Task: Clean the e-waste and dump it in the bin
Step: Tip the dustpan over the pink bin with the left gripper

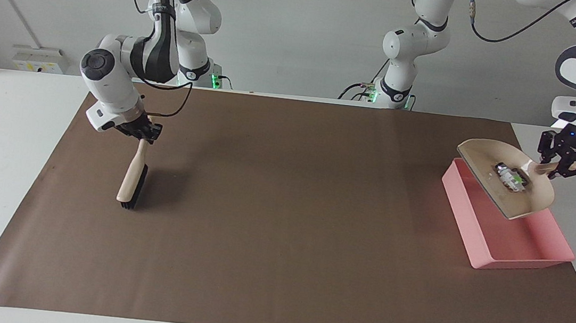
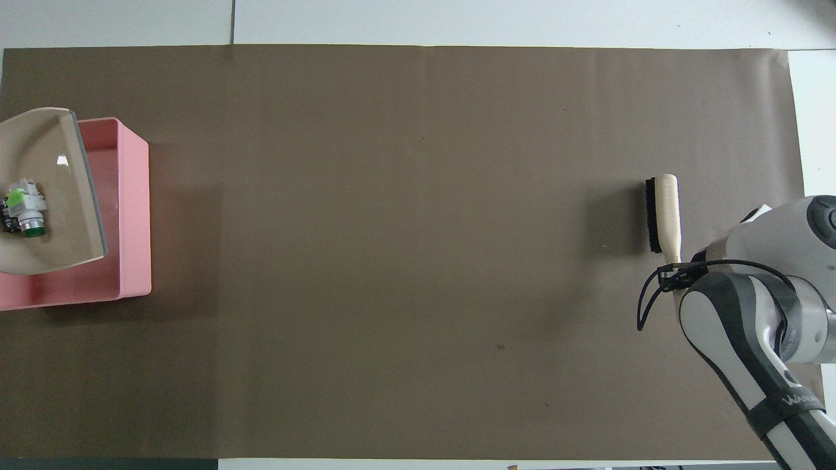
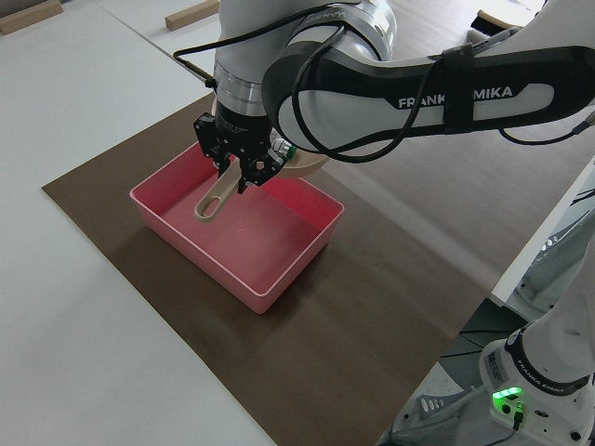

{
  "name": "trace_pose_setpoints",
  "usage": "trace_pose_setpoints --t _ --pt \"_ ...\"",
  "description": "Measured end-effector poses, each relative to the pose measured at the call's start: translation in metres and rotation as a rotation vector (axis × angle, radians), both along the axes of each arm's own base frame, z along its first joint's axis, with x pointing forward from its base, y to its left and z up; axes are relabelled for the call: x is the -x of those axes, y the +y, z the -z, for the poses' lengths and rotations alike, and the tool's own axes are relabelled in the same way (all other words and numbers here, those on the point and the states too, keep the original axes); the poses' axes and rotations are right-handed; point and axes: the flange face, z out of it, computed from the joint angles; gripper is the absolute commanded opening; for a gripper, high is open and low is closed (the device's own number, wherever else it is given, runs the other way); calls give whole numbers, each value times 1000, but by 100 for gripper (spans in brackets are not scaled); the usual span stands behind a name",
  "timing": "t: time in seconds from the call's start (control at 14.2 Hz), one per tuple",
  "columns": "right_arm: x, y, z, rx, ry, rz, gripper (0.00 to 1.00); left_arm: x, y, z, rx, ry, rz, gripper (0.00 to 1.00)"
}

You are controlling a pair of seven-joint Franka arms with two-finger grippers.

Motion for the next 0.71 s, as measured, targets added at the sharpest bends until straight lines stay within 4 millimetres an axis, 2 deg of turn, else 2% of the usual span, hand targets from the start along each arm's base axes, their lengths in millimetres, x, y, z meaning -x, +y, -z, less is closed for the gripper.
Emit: trace_pose_setpoints --t 0.14,0.42,0.71 --pt "10 -1 5 5 -4 -28 0 -5 24 2 -147 4 39 0" --pt "19 -32 6 -8 -1 -45 0 -27 36 11 -345 14 144 0" --pt "22 -41 10 -7 -21 -36 2 -33 42 5 -533 60 242 0"
